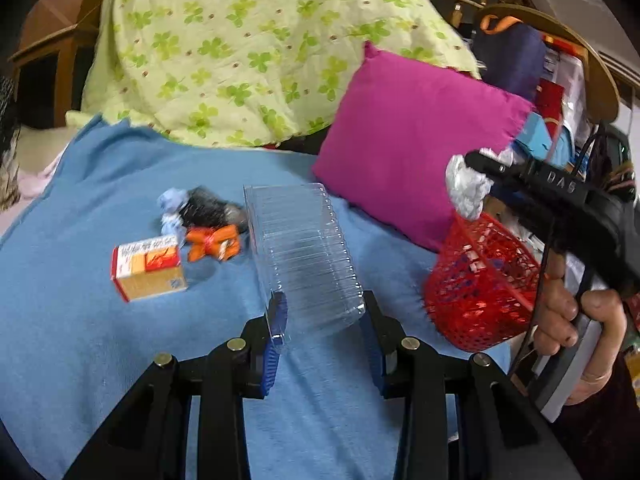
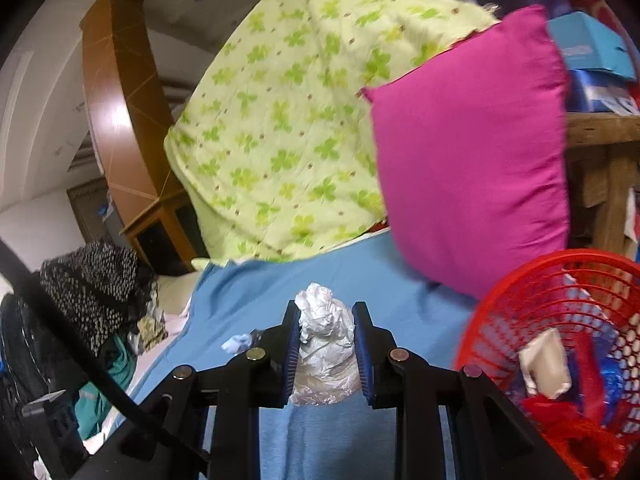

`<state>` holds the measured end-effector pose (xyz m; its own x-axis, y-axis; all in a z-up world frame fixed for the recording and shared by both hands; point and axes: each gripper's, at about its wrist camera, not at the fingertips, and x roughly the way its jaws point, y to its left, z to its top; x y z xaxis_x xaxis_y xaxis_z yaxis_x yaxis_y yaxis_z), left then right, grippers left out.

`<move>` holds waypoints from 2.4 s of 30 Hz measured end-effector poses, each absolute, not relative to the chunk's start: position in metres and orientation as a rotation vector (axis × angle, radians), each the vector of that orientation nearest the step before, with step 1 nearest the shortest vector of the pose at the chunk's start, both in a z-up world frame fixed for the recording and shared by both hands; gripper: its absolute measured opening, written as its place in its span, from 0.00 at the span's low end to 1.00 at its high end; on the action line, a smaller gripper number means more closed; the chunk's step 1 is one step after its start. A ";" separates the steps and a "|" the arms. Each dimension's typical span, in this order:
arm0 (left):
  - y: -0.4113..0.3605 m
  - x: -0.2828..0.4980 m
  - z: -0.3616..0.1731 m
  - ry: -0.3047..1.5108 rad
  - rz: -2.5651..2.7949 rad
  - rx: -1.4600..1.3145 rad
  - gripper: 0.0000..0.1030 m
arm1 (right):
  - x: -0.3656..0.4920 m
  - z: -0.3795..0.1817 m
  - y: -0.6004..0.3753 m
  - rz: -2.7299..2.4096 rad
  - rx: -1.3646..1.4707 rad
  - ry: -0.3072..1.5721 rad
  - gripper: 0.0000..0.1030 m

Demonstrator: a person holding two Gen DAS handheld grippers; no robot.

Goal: Collect trash
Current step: 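Carry the tissue with the right gripper while the left carries the clear container over the basket, then open both grippers to drop the tissue and clear container into the basket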

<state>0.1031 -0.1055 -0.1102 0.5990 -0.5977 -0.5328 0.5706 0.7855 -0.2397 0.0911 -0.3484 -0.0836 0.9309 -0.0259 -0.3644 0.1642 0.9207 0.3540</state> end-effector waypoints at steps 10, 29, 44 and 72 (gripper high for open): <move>-0.153 0.070 -0.059 0.527 -0.764 0.035 0.38 | 0.020 -0.073 -0.408 -0.191 0.501 0.238 0.26; -0.264 0.050 -0.026 0.481 -0.900 0.155 0.38 | -0.049 -0.073 -0.496 -0.329 0.642 0.093 0.26; -0.304 0.039 -0.023 0.424 -0.834 0.298 0.38 | -0.061 -0.073 -0.505 -0.347 0.668 0.071 0.26; -0.352 0.048 -0.046 0.466 -0.829 0.416 0.38 | -0.063 -0.079 -0.513 -0.361 0.677 0.101 0.29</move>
